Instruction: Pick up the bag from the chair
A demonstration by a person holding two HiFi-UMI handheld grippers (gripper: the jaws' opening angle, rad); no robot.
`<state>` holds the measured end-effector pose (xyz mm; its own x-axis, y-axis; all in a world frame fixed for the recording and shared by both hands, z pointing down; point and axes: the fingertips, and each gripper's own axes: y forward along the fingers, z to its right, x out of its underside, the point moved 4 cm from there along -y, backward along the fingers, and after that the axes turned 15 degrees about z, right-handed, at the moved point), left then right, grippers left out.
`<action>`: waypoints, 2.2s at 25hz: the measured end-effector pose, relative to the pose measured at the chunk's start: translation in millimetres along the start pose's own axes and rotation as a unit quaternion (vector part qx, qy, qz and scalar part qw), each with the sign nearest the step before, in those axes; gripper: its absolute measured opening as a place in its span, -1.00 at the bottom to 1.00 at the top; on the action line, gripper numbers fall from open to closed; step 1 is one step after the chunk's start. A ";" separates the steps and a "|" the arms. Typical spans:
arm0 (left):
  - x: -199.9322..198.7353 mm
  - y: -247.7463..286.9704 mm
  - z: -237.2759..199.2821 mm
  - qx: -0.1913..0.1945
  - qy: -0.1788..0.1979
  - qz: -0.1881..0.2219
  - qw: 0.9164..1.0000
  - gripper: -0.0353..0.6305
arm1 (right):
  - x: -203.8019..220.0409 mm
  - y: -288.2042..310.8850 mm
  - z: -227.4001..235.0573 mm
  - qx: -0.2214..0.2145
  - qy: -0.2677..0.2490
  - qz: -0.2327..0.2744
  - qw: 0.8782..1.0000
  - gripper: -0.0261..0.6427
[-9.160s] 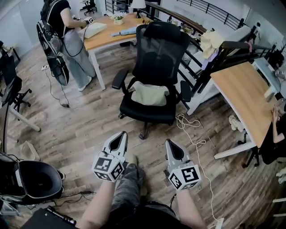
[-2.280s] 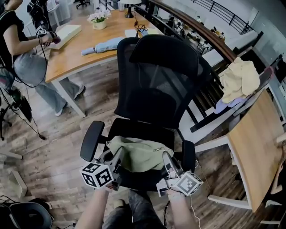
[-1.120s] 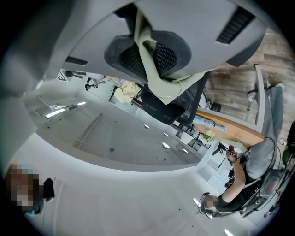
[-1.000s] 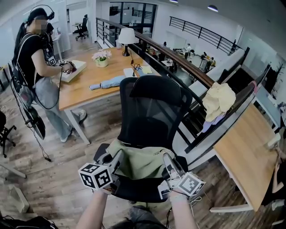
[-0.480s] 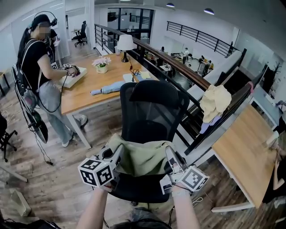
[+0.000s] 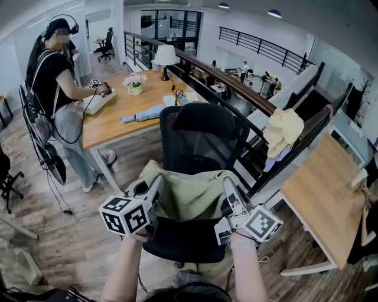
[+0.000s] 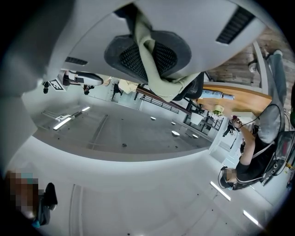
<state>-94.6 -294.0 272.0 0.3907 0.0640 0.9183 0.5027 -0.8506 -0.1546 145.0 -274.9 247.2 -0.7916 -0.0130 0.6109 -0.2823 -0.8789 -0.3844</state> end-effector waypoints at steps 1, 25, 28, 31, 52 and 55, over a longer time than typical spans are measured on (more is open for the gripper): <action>-3.1 0.5 1.2 0.003 0.001 0.003 1.000 -0.84 | -2.4 1.0 -2.3 -0.001 -0.002 0.003 1.000 -0.76; -76.2 13.3 38.1 0.055 0.023 0.061 0.996 -0.84 | -59.1 12.9 -63.4 -0.030 -0.065 0.056 0.996 -0.76; -81.1 13.5 41.7 0.058 0.026 0.066 0.996 -0.84 | -62.6 13.0 -68.0 -0.034 -0.070 0.060 0.995 -0.76; -83.9 11.9 45.8 0.062 0.028 0.068 0.995 -0.84 | -64.1 6.7 -63.8 -0.019 -0.069 0.060 0.996 -0.76; -110.6 -2.7 74.5 0.089 0.044 0.096 0.990 -0.84 | -83.3 -6.9 -109.3 -0.049 -0.108 0.092 0.989 -0.76; -110.7 -5.2 75.6 0.088 0.044 0.096 0.990 -0.84 | -82.9 -8.9 -109.8 -0.048 -0.106 0.093 0.989 -0.76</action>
<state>-82.1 -257.2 143.5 0.4274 -0.1434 0.8926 0.5546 -0.7381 -0.3842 153.6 -213.7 124.0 -0.7058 -0.2796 0.6509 -0.2006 -0.8023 -0.5623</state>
